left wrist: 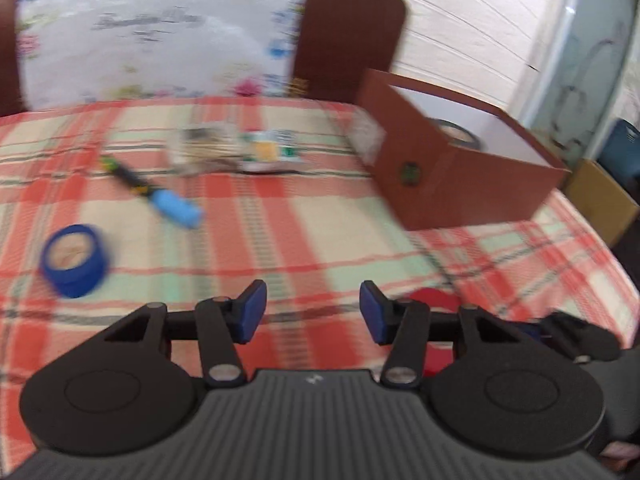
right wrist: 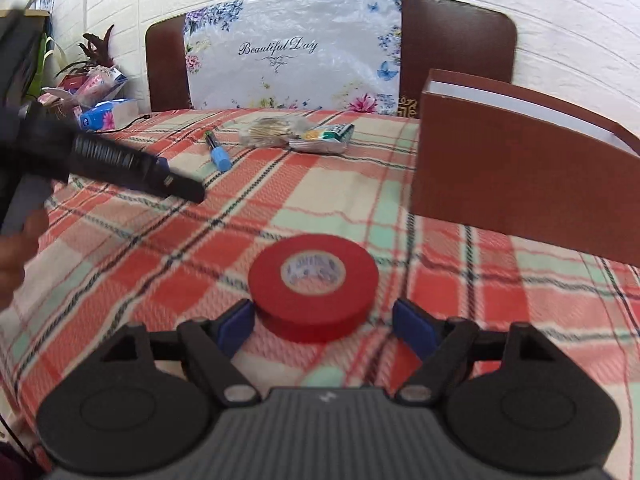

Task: Organize objects
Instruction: 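Move the left tool to the red tape roll and grasp it, then drop the red tape into the brown box with the left tool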

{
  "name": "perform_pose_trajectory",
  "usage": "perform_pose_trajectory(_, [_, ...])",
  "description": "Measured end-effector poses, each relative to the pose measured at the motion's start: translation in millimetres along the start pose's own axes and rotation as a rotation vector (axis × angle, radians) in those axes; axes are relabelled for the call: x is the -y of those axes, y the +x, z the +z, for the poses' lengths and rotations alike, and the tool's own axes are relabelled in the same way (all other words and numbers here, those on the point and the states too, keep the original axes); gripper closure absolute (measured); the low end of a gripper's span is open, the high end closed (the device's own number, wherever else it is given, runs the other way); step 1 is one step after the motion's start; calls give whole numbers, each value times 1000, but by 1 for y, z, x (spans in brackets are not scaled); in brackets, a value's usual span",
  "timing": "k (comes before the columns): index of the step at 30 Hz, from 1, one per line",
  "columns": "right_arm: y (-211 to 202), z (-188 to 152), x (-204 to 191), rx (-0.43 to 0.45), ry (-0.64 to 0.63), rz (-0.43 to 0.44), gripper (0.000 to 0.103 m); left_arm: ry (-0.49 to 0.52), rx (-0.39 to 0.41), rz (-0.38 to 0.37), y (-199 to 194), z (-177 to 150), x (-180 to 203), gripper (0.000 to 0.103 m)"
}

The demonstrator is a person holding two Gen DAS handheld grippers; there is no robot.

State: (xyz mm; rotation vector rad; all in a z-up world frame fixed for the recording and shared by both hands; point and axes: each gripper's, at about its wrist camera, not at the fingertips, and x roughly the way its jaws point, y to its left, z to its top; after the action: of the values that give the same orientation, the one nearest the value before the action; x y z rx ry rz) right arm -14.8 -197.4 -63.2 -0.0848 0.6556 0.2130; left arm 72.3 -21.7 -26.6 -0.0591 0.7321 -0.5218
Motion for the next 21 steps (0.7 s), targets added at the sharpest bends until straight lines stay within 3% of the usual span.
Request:
perform_pose_trajectory(2, [1, 2, 0, -3, 2, 3, 24, 25, -65, -58, 12, 4, 20, 50])
perform_pose_trajectory(5, [4, 5, -1, -6, -10, 11, 25, 85, -163, -36, 32, 2, 40, 52])
perform_pose_trajectory(7, [8, 9, -3, -11, -29, 22, 27, 93, -241, -40, 49, -3, 45, 59])
perform_pose_trajectory(8, [11, 11, -4, -22, -36, 29, 29, 99, -234, -22, 51, -4, 45, 68])
perform_pose_trajectory(10, [14, 13, -6, -20, -47, 21, 29, 117, -242, 7, 53, 1, 53, 71])
perform_pose_trajectory(12, [9, 14, 1, 5, -12, 18, 30, 119, -227, -2, 46, 15, 59, 73])
perform_pose_trajectory(15, [-9, 25, 22, 109, 43, -20, 30, 167, -129, -47, 31, 47, 83, 73])
perform_pose_trajectory(18, [-31, 44, 43, 261, 12, -150, 30, 211, -18, -90, 28, 86, 120, 73])
perform_pose_trajectory(21, [-41, 65, 73, 356, -16, -279, 30, 257, 54, -117, 44, 119, 162, 72])
